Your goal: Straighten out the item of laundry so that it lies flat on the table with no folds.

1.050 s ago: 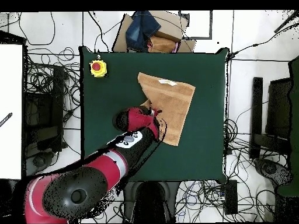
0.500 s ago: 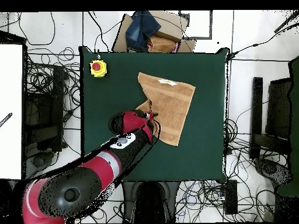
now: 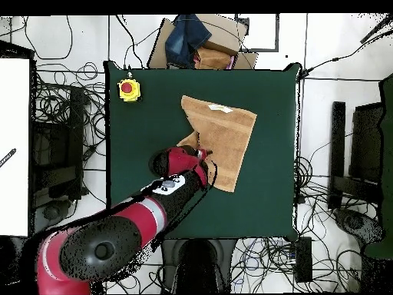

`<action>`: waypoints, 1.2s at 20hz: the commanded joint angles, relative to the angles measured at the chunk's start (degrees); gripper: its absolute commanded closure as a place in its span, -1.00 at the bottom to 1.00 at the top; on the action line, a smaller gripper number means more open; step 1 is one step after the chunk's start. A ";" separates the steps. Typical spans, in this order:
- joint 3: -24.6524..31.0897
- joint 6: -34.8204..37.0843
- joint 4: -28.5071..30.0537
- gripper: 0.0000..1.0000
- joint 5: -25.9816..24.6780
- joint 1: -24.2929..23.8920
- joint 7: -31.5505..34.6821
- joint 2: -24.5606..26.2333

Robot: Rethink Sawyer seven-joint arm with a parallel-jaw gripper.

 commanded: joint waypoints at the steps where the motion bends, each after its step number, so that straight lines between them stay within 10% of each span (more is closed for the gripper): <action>1: 9.35 -5.65 -2.42 -1.00 -3.34 -5.59 8.27 1.56; 24: 6.95 -7.74 -2.01 -1.00 -1.39 -2.45 11.34 3.42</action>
